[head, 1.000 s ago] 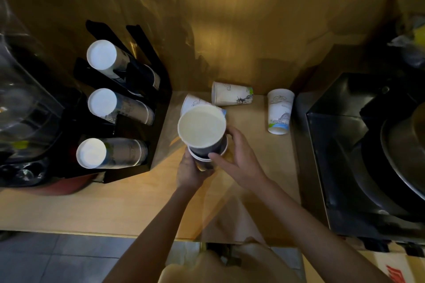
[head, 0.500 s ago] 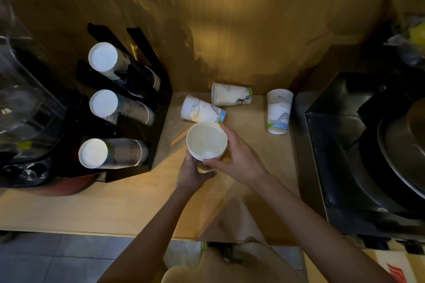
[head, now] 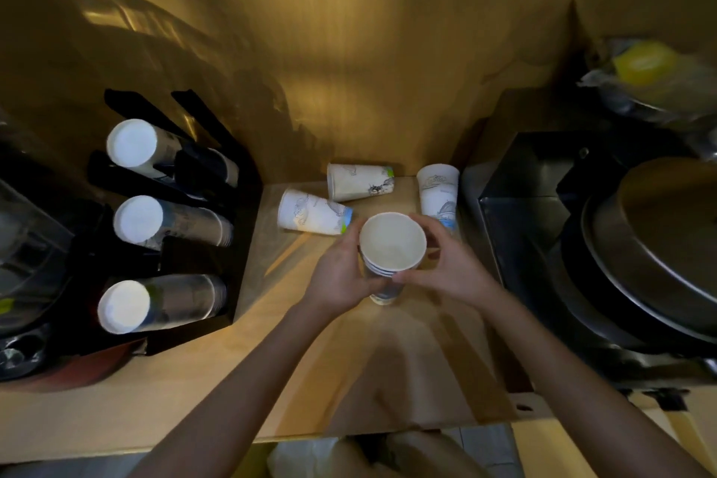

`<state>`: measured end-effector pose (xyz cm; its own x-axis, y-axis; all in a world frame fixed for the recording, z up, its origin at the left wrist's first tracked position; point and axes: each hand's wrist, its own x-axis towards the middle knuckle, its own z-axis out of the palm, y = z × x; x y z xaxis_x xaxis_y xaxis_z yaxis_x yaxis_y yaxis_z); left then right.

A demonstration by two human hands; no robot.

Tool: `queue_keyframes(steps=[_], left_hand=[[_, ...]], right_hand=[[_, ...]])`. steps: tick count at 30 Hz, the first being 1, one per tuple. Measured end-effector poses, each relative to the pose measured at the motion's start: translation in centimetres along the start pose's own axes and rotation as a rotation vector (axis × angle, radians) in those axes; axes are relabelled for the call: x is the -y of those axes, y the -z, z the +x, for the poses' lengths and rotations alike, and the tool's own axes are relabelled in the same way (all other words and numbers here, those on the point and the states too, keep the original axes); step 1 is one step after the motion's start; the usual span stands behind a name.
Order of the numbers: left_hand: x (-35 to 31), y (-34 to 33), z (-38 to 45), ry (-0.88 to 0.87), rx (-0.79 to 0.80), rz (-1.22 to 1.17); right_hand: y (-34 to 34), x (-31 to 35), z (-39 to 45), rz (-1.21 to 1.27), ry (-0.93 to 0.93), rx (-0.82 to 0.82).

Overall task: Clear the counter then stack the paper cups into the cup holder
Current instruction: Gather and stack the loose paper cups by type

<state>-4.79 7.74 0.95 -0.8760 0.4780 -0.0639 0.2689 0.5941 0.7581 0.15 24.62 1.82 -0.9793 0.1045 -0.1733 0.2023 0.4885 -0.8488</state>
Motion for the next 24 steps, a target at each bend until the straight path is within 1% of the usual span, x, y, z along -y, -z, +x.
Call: queue_keyframes(steps=[3, 7, 11, 17, 21, 22, 24], left_hand=[[-2.0, -2.1, 1.6, -0.06, 0.049, -0.004], [-4.0, -4.7, 3.0, -0.097, 0.091, 0.018], [-5.0, -6.4, 4.0, -0.126, 0.131, 0.031], [-5.7, -6.9, 4.5, -0.146, 0.179, 0.06], [-5.9, -6.6, 4.6, -0.124, 0.255, 0.091], [-6.0, -6.5, 4.7, -0.117, 0.29, 0.108], [-6.1, -6.0, 5.0, -0.117, 0.363, 0.17]], right_hand=[[2.4, -1.3, -0.7, -0.063, -0.046, -0.058], [4.7, -1.9, -2.0, -0.104, -0.091, -0.114], [6.1, -2.5, -2.8, -0.067, -0.11, -0.17], [7.0, -3.3, -2.7, -0.011, -0.15, -0.165], [6.8, -3.1, -1.4, 0.028, -0.226, -0.279], [6.7, -2.9, -1.0, 0.003, -0.22, -0.302], [6.8, -2.6, 0.0, -0.135, -0.197, -0.304]])
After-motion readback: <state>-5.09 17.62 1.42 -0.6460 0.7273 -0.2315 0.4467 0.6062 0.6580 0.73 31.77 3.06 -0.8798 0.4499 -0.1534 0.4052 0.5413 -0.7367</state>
